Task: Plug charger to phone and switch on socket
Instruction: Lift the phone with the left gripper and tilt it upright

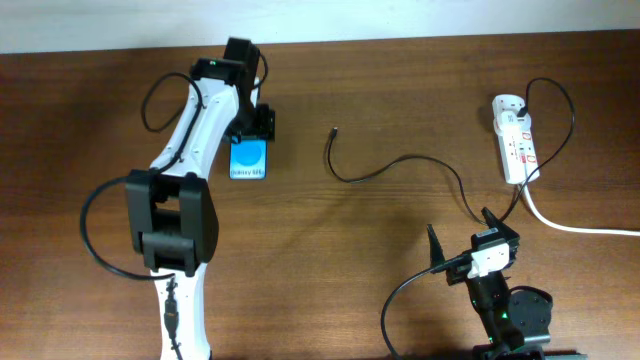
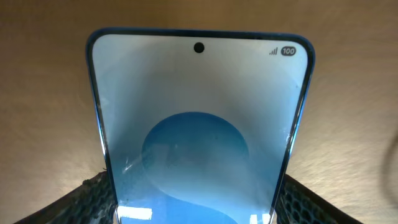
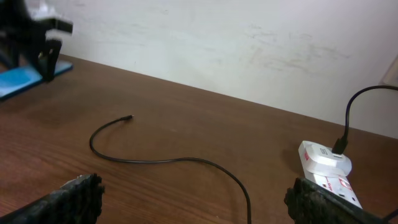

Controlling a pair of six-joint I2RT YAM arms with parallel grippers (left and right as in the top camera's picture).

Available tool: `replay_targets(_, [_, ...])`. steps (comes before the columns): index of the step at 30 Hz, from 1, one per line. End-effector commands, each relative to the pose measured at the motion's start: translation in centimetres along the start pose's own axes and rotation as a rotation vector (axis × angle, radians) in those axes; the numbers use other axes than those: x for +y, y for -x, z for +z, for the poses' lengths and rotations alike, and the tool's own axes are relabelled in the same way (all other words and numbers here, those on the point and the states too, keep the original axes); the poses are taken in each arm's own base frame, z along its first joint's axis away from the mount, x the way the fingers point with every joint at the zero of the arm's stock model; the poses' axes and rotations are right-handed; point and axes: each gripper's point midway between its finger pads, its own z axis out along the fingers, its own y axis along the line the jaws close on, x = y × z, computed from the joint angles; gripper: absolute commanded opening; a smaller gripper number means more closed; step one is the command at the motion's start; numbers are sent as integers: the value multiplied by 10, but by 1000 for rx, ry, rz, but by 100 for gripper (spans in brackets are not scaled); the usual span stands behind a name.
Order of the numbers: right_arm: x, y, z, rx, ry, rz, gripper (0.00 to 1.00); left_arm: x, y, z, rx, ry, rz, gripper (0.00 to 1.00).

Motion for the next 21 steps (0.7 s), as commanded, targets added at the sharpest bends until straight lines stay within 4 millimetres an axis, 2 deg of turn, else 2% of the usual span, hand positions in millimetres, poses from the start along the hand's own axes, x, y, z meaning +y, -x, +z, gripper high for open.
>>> replay_targets(1, [-1, -3, 0, 4, -4, -1, 98, -7, 33, -47, -135, -26, -2, 70])
replay_targets(2, [-1, -3, 0, 4, -4, -1, 98, -11, 40, -61, -166, -33, 3, 70])
replay_targets(4, [-1, -3, 0, 4, -4, -1, 98, -18, 44, -72, -191, -41, 14, 71])
replay_targets(8, [-1, -3, 0, 4, -4, -1, 98, -36, 45, -75, -210, -53, 46, 71])
replay_targets(21, [-1, -3, 0, 4, -4, -1, 99, -36, 45, -75, -209, -53, 46, 70])
